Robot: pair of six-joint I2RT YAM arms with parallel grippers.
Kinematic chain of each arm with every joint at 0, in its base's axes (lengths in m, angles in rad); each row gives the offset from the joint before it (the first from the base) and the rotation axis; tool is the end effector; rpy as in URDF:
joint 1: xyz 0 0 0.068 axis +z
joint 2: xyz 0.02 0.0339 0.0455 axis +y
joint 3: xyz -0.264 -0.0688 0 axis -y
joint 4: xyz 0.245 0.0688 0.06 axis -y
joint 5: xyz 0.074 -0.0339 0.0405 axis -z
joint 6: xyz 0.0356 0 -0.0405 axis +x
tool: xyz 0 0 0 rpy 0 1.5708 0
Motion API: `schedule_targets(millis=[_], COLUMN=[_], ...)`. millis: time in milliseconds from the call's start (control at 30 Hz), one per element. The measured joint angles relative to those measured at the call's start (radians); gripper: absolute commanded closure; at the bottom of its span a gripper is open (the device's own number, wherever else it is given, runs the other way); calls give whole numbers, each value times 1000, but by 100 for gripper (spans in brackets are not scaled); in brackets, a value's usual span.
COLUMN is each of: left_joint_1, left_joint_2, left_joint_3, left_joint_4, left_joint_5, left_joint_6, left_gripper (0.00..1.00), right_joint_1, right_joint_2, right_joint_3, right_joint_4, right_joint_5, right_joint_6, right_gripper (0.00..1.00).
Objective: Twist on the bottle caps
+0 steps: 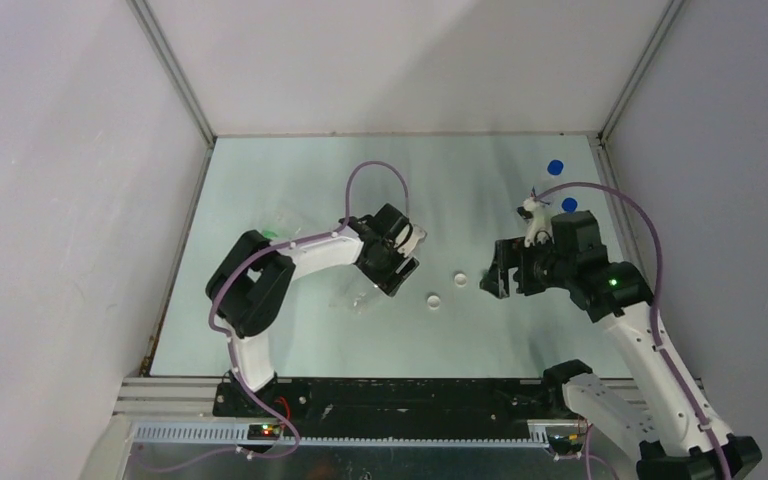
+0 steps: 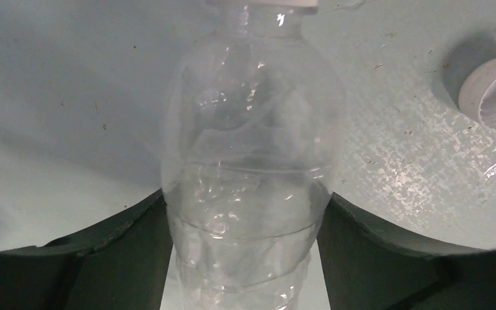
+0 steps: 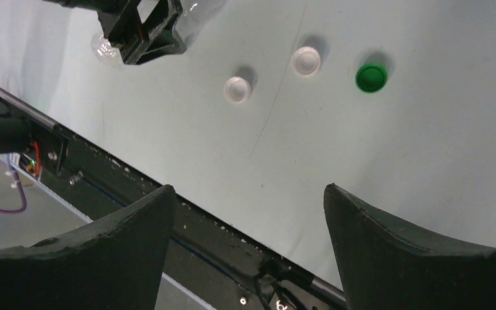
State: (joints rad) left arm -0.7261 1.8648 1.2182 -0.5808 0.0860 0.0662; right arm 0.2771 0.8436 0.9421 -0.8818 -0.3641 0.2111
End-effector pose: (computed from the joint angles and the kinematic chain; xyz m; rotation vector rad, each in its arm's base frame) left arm 0.2709 -0.2447 0.1634 1.1121 2.6042 -0.2744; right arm 0.1489 0.0555 0.3188 -0.2605 2.3731 0.6642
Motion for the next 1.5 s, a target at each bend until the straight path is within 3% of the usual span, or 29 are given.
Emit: schedule_targets(millis=[267, 367, 600, 733, 867, 1067, 1500], left_joint_1=[-34, -38, -38, -38, -38, -38, -38], left_joint_2=[-81, -98, -143, -178, -243, -348, -555], left_joint_3=[-127, -151, -197, -201, -202, -203, -211], left_joint_4=[104, 114, 132, 137, 146, 153, 153], left_joint_5=[-63, -98, -145, -167, -188, -192, -241], left_joint_6=[-87, -109, -137, -147, -148, -154, -152], left_gripper=[26, 22, 8, 1, 0, 0, 0], right_joint_1=[166, 204, 233, 252, 288, 343, 359], right_joint_2=[67, 97, 109, 172, 261, 392, 679], right_joint_3=[4, 4, -25, -31, -33, -39, -43], right_joint_4=[-15, -10, 97, 127, 166, 246, 394], right_joint_5=[117, 156, 174, 224, 274, 319, 307], right_joint_6=[36, 56, 111, 147, 180, 235, 324], right_gripper=[10, 1, 3, 7, 11, 35, 53])
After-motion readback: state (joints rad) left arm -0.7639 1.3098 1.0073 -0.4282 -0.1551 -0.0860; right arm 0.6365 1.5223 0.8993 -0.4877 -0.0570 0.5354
